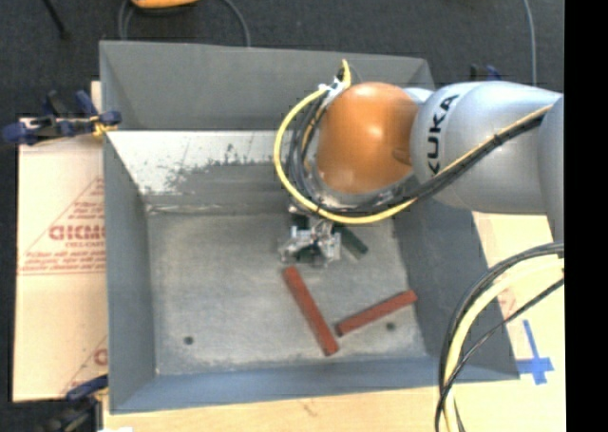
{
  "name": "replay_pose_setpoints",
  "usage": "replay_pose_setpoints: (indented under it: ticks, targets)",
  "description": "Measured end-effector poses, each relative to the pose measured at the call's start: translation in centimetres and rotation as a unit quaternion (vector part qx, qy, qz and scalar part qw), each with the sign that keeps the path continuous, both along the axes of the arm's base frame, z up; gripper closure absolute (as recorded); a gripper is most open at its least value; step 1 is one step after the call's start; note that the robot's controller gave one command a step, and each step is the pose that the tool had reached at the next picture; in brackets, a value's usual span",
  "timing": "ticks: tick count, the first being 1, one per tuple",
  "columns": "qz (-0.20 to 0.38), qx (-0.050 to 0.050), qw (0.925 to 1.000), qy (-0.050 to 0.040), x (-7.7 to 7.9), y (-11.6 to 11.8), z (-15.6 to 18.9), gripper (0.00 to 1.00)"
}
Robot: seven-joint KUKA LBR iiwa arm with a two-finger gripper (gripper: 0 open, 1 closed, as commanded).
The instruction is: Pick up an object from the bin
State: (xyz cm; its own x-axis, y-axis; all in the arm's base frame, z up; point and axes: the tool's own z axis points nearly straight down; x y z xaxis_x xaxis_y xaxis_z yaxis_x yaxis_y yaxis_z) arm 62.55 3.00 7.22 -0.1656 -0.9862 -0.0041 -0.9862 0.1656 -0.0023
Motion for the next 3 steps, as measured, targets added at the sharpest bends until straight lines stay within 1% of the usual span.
replay_pose_setpoints:
  ticks: [1,2,3]
  targets:
    - [0.000,0.000,1.0000,0.0002,0.0,0.0,0.0,1.00]
    - [0.006,-0.001,1.0000,-0.0066,1.4,-2.5,8.0,1.00]
    - [0.011,0.000,0.9999,-0.0054,2.3,-2.3,0.3,0.00]
